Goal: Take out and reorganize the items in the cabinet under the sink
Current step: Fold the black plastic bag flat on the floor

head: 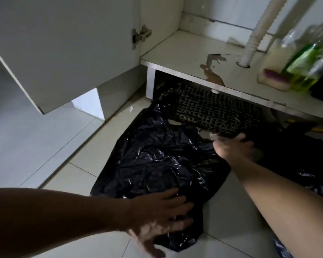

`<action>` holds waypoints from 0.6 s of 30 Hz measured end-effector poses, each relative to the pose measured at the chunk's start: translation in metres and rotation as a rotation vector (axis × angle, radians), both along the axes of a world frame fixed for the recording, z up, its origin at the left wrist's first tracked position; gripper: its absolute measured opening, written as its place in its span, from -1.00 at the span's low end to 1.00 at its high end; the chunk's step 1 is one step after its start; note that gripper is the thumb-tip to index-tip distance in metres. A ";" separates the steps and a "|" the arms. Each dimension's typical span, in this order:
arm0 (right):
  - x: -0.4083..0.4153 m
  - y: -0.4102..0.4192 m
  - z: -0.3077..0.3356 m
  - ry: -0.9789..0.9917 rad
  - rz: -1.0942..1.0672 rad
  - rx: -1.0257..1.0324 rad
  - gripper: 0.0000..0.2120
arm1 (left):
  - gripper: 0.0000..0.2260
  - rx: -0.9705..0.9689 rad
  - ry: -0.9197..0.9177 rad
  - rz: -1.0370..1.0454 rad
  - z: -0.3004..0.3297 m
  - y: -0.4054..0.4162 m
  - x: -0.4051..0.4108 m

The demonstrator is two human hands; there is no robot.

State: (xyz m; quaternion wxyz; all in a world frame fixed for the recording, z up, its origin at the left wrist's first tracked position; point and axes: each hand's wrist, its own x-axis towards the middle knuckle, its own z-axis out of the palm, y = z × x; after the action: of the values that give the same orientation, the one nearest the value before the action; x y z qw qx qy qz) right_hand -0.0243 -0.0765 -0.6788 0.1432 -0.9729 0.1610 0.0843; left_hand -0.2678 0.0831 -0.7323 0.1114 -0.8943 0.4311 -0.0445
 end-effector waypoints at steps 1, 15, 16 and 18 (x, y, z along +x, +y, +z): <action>0.007 -0.007 0.002 0.121 -0.025 0.190 -0.42 | -0.24 0.036 -0.032 -0.048 -0.004 -0.010 -0.001; 0.061 -0.033 0.004 -0.024 -0.129 0.799 -0.37 | -0.67 -0.073 0.111 -0.074 -0.049 -0.059 0.006; 0.062 -0.032 0.005 -0.049 -0.131 0.644 -0.21 | -0.63 -0.095 0.096 -0.096 -0.044 -0.054 0.006; 0.050 -0.028 0.002 -0.238 0.011 0.217 -0.16 | -0.55 -0.148 0.017 -0.060 -0.032 -0.044 0.005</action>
State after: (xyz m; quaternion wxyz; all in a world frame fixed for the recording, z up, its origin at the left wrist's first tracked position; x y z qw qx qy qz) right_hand 0.0259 -0.1046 -0.6765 0.2649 -0.9557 0.1275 -0.0136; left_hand -0.2624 0.0387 -0.7639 0.0398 -0.8871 0.4542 -0.0718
